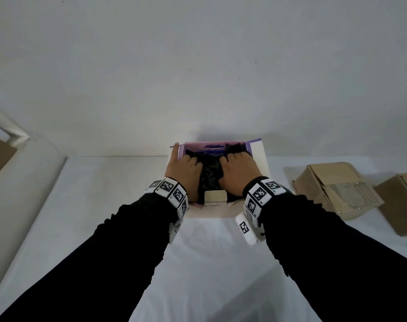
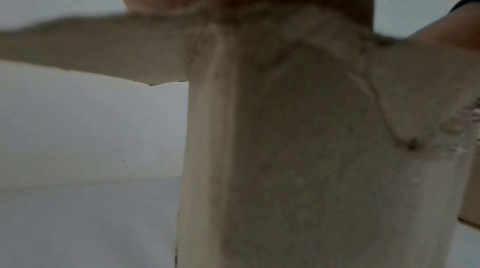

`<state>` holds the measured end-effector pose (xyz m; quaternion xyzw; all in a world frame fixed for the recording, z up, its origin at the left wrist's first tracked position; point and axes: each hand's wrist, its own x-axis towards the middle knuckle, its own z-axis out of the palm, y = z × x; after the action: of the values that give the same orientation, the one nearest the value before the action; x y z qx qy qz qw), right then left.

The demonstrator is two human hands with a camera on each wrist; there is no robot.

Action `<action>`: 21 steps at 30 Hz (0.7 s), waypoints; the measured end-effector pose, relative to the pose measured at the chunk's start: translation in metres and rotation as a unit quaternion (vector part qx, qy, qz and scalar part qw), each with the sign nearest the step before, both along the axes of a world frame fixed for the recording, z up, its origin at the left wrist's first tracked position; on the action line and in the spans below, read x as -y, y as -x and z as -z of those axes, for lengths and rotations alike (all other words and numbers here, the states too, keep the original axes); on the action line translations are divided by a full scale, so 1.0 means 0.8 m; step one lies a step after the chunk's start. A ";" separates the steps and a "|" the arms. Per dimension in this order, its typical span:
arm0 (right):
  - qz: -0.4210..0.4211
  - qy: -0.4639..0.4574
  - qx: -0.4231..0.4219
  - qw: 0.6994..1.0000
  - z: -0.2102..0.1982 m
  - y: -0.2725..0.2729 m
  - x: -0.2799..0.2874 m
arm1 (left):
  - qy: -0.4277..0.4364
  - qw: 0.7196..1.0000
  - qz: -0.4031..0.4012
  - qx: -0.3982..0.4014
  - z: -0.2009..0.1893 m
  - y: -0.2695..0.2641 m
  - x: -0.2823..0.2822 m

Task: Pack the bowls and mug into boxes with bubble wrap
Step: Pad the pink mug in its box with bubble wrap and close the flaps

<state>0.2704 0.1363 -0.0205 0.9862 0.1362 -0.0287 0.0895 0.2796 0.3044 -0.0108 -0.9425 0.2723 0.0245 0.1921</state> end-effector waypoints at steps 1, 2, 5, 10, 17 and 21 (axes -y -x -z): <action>0.002 -0.006 -0.011 1.000 -0.001 -0.002 0.000 | 0.006 1.000 -0.003 -0.010 0.000 -0.001 0.000; 0.005 -0.011 -0.018 1.000 -0.001 -0.004 -0.001 | 0.016 1.000 -0.006 -0.016 -0.001 -0.002 0.001; 0.003 -0.015 -0.008 1.000 -0.004 -0.004 0.000 | 0.035 0.999 -0.004 -0.022 -0.002 -0.004 0.003; 0.005 -0.023 0.137 0.990 -0.010 0.012 0.020 | -0.008 0.999 0.005 0.040 -0.001 -0.006 -0.010; 0.039 0.019 0.048 0.998 -0.007 0.015 0.021 | 0.033 0.999 -0.028 0.027 -0.001 0.001 -0.012; 0.026 0.012 0.087 0.996 -0.019 0.020 0.027 | 0.063 0.997 -0.048 0.024 0.005 0.005 -0.012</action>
<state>0.2541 0.1147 -0.0055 0.9870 0.1015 0.0534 0.1125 0.2754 0.3144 -0.0151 -0.9651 0.2227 -0.0057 0.1377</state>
